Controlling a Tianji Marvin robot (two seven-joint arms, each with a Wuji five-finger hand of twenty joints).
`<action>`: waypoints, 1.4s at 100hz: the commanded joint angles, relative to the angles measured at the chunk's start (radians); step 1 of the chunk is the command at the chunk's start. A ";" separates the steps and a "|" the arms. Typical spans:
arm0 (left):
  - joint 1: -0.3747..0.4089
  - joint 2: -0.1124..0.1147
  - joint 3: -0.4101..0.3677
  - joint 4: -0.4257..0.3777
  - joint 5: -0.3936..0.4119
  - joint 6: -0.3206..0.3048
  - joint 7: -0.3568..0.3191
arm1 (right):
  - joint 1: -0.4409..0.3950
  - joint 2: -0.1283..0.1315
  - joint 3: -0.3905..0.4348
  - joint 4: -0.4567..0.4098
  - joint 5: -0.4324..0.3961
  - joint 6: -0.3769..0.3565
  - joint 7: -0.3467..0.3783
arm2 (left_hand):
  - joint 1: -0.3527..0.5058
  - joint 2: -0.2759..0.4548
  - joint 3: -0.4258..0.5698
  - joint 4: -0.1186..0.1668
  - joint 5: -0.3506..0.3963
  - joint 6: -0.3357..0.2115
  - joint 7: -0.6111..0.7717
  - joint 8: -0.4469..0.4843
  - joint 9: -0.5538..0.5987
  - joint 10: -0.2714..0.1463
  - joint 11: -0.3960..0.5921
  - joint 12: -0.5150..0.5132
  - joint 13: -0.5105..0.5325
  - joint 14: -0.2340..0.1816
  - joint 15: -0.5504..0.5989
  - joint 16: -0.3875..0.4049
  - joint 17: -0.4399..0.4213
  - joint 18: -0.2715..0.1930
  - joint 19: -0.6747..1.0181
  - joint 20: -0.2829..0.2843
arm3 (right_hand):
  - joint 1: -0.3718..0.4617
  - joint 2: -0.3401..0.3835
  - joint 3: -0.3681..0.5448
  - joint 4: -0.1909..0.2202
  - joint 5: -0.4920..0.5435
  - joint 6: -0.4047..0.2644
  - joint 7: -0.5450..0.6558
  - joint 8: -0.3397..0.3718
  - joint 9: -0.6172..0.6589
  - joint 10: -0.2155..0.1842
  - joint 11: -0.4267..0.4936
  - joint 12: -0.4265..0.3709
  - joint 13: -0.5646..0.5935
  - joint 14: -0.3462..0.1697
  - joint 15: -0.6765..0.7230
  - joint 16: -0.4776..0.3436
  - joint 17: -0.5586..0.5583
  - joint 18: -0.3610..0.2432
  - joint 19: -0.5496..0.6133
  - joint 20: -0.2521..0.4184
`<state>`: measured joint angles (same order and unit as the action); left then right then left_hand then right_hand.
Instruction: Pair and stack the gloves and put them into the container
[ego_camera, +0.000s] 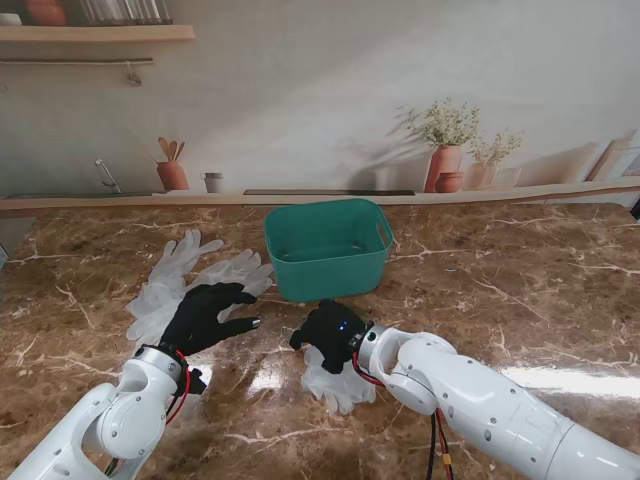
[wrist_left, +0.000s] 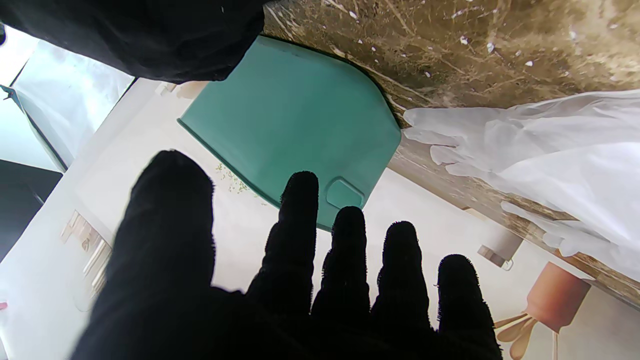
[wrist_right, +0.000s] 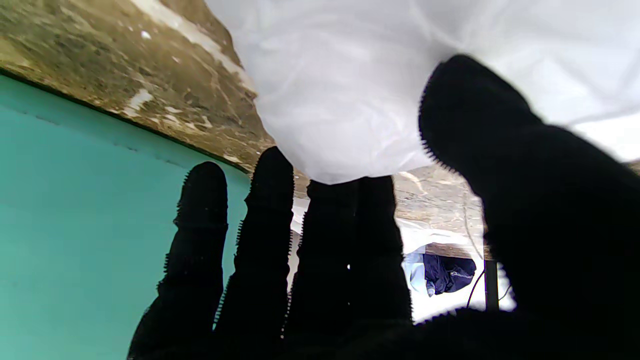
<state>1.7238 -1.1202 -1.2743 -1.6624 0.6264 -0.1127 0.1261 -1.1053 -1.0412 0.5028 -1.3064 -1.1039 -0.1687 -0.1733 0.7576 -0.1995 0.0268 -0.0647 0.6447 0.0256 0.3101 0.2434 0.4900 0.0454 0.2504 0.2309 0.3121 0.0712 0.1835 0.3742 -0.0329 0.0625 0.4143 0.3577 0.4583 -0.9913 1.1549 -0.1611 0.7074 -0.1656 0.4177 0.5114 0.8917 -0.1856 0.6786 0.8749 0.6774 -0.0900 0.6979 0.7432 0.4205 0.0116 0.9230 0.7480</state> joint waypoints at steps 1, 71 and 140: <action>0.007 0.001 0.002 -0.001 0.000 -0.003 0.001 | -0.012 0.001 0.000 0.000 -0.006 0.004 0.019 | 0.009 0.034 -0.039 0.021 0.030 -0.027 0.015 0.006 0.003 -0.021 -0.020 -0.014 -0.002 -0.047 -0.028 -0.011 -0.010 -0.004 -0.034 0.004 | -0.009 -0.046 0.034 -0.035 0.131 -0.076 0.131 0.087 0.030 -0.038 0.052 0.093 0.007 -0.020 0.054 0.047 -0.006 0.010 0.036 0.004; 0.007 0.002 0.003 -0.002 0.000 -0.003 -0.002 | -0.056 -0.014 0.047 0.050 0.049 -0.043 -0.052 | 0.010 0.039 -0.040 0.020 0.053 -0.034 0.031 0.017 0.004 -0.025 -0.021 -0.014 -0.003 -0.050 -0.030 -0.012 -0.010 -0.005 -0.052 0.003 | 0.251 -0.001 -0.023 -0.145 0.276 -0.232 0.479 0.386 0.291 0.001 -0.141 -0.054 0.485 0.039 -0.070 -0.034 0.333 0.065 0.306 -0.102; -0.014 0.002 0.022 0.004 -0.009 -0.015 -0.010 | -0.252 -0.059 0.336 0.103 0.096 -0.100 -0.396 | 0.010 0.043 -0.039 0.020 0.065 -0.034 0.040 0.025 0.004 -0.022 -0.022 -0.015 -0.003 -0.047 -0.030 -0.011 -0.011 -0.005 -0.068 0.006 | 0.240 -0.003 -0.005 -0.146 0.288 -0.270 0.478 0.392 0.290 -0.035 -0.093 0.016 0.410 -0.001 -0.002 -0.005 0.254 0.050 0.283 -0.118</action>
<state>1.7080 -1.1180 -1.2556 -1.6608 0.6186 -0.1246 0.1191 -1.3283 -1.1110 0.8347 -1.2288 -1.0028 -0.2548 -0.5874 0.7578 -0.1995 0.0269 -0.0647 0.6901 0.0197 0.3280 0.2580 0.4901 0.0454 0.2495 0.2286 0.3121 0.0709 0.1833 0.3741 -0.0329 0.0631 0.3827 0.3578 0.6771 -0.9807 1.1227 -0.3227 0.9844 -0.3935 0.8842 0.8827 1.1810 -0.1747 0.5662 0.8728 1.1102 -0.0595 0.6981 0.7293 0.6921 0.0824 1.2157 0.6378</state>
